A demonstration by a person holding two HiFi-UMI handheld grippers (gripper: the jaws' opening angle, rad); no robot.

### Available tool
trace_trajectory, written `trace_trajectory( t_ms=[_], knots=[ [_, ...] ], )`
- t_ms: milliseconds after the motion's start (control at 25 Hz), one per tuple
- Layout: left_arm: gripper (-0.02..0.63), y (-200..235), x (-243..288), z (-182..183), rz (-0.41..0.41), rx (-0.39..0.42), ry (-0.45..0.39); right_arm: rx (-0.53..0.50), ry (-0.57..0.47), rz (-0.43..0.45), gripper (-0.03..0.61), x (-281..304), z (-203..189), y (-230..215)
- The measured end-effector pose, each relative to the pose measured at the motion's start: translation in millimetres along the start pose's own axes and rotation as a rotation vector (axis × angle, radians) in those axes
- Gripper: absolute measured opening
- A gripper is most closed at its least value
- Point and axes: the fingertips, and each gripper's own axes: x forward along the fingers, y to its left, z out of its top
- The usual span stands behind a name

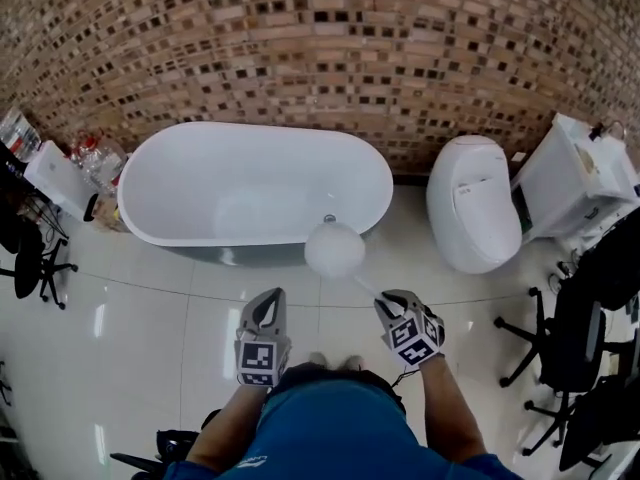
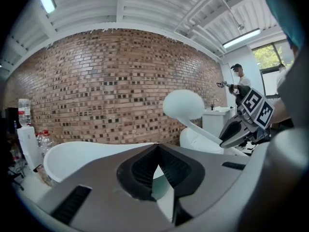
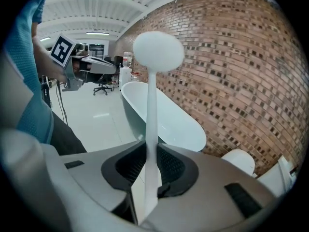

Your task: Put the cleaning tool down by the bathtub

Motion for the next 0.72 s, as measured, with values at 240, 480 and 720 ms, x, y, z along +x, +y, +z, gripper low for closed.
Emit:
trace_trajectory(
  t_ms=[240,480,720],
  knots=[
    [0.0,20,-13,-26,0.044,-0.007,0.034,-0.154,0.05,0.097,0.089,46,15,26],
    [0.0,56,-14,-50,0.004,-0.011,0.057,-0.265,0.126,0.139,0.089,95,44,53],
    [0.0,96,-19,-80,-0.028,-0.029,0.071,-0.401,0.181,0.193,0.089,155,86,92]
  ],
)
